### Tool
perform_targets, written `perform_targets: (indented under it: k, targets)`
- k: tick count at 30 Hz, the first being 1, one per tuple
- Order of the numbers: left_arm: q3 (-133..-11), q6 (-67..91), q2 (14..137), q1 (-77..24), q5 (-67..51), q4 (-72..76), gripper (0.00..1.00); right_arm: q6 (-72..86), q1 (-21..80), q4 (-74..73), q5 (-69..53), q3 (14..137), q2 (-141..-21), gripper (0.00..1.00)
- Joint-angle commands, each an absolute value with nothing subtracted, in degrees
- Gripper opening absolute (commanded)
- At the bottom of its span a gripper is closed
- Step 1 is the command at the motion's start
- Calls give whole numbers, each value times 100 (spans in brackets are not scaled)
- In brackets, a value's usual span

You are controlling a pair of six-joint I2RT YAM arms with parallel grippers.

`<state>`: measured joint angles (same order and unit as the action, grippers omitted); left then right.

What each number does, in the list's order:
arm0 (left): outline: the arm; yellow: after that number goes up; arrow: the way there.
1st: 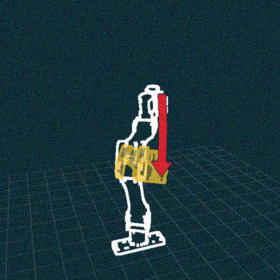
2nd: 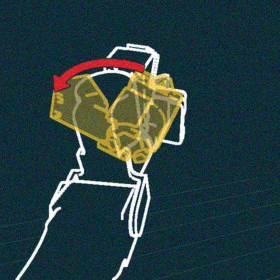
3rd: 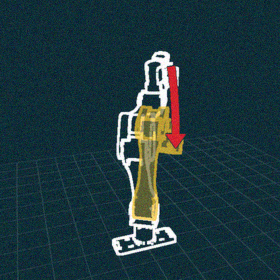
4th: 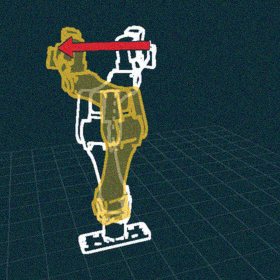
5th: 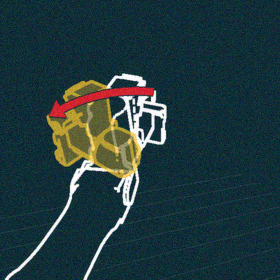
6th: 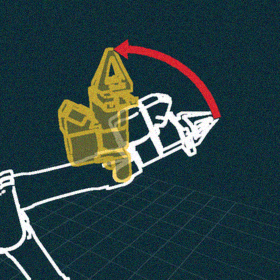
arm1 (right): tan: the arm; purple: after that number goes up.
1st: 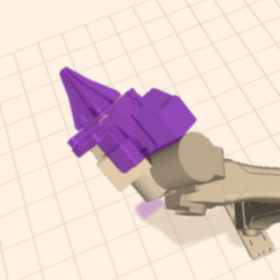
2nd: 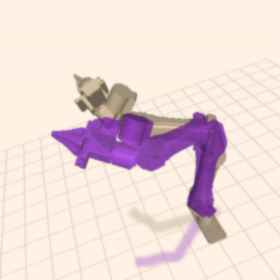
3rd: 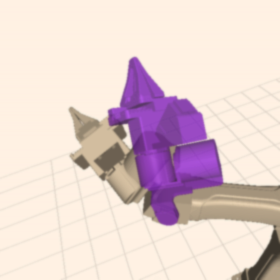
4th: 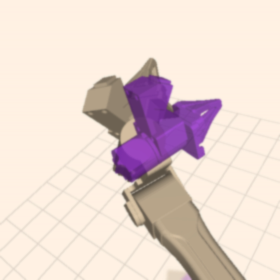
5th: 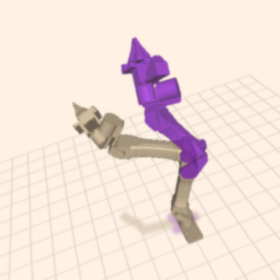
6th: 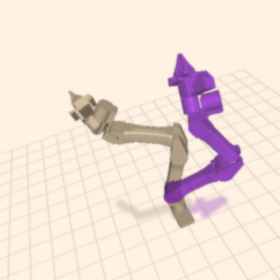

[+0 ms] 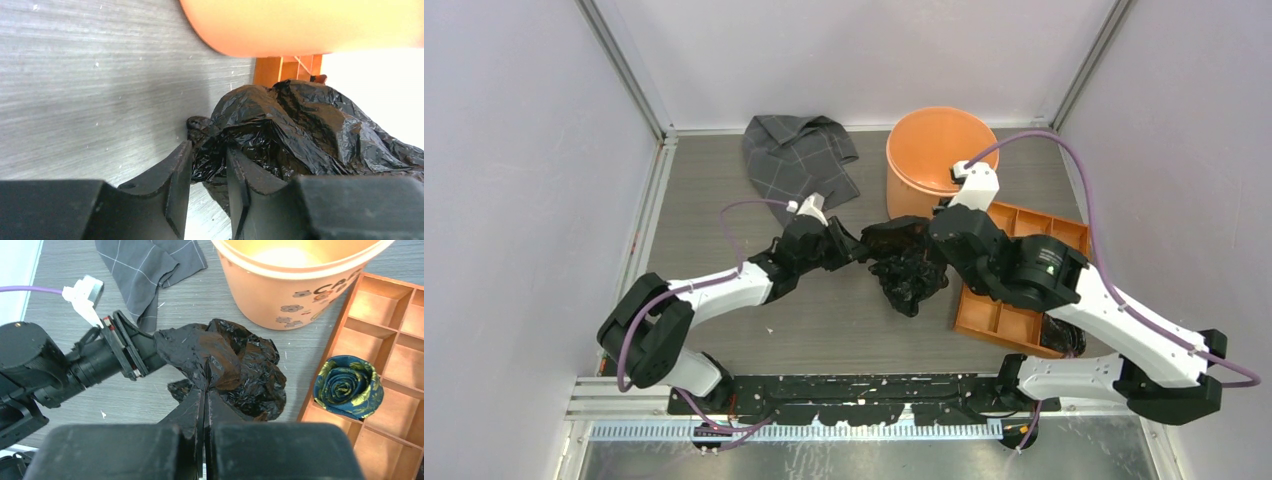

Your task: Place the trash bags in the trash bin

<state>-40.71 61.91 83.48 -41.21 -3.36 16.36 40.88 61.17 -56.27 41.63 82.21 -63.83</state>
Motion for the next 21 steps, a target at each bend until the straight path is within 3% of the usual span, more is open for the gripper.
perform_targets:
  k: [1, 5, 10, 15, 21]
  targets:
    - [-4549, 5859, 8427, -4069, -296, 1548, 31, 4231, 6113, -5708, 4419, 8074, -5958, 1]
    - [-4680, 5838, 8626, -4092, -767, 1568, 44, 4268, 6110, -5755, 4428, 7986, -5840, 1]
    - [-4537, 5983, 8716, -4113, -682, 1849, 49, 4278, 6113, -5748, 4421, 7932, -5746, 1]
    - [-4400, 6219, 8870, -4114, -1009, 2595, 63, 4314, 6109, -5788, 4438, 7866, -5666, 1]
    - [-4414, 6371, 9135, -4252, -1268, 3106, 63, 4351, 6112, -5725, 4349, 7771, -5701, 1]
